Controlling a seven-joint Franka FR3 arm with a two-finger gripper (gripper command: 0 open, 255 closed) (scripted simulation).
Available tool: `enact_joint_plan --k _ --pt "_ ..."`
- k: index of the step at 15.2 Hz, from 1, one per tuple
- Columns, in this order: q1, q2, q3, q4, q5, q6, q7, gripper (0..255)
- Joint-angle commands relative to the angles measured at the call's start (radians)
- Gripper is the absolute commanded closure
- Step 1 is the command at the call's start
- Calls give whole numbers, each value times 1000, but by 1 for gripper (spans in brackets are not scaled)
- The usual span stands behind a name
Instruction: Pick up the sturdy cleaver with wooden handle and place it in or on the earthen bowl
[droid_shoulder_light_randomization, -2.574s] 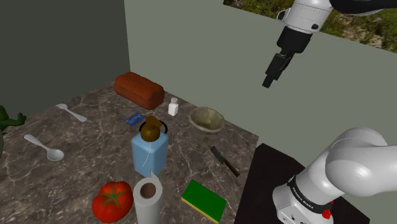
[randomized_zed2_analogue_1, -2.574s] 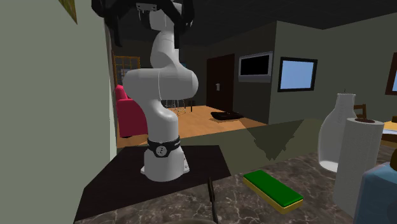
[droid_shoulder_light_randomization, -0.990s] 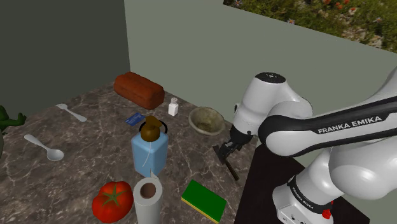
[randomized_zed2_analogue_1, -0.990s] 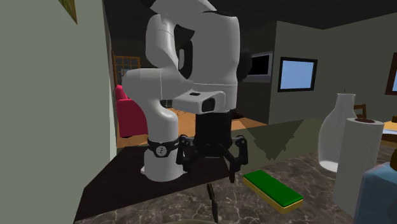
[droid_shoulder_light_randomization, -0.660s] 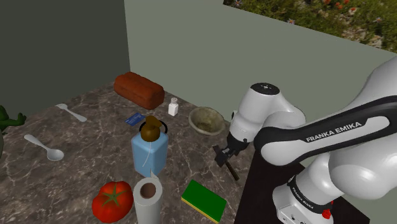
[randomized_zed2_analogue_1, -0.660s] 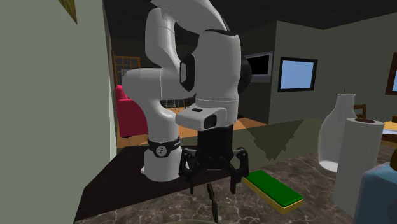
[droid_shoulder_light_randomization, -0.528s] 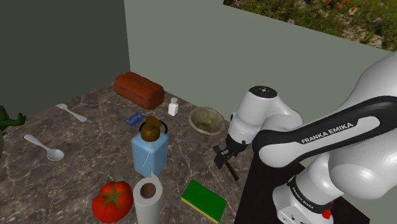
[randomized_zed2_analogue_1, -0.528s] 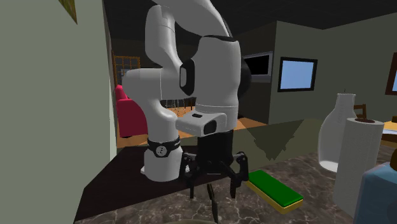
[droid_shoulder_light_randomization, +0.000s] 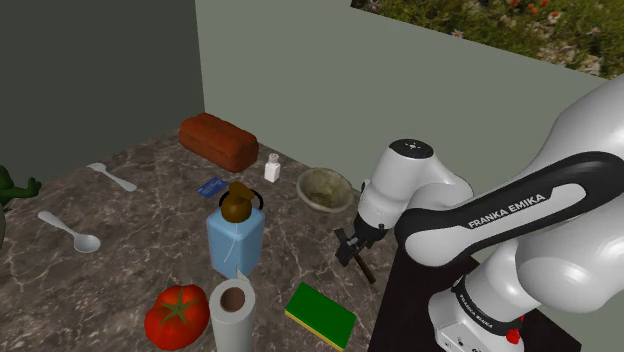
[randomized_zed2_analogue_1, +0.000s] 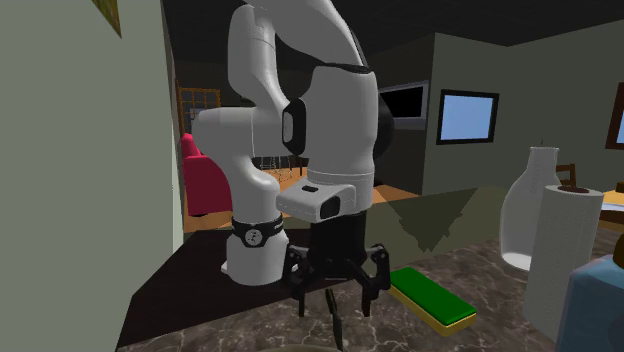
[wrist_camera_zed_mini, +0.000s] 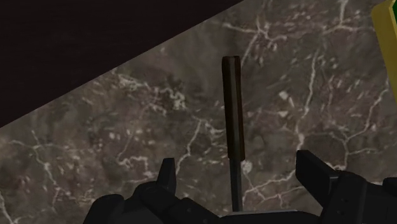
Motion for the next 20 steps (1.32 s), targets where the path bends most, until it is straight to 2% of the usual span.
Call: enact_joint_plan --k 1,10,20 --pt "0 0 0 0 0 0 0 255" --pt "0 0 0 0 0 0 0 255" --pt "38 -217 -59 30 3 -246 -18 255"
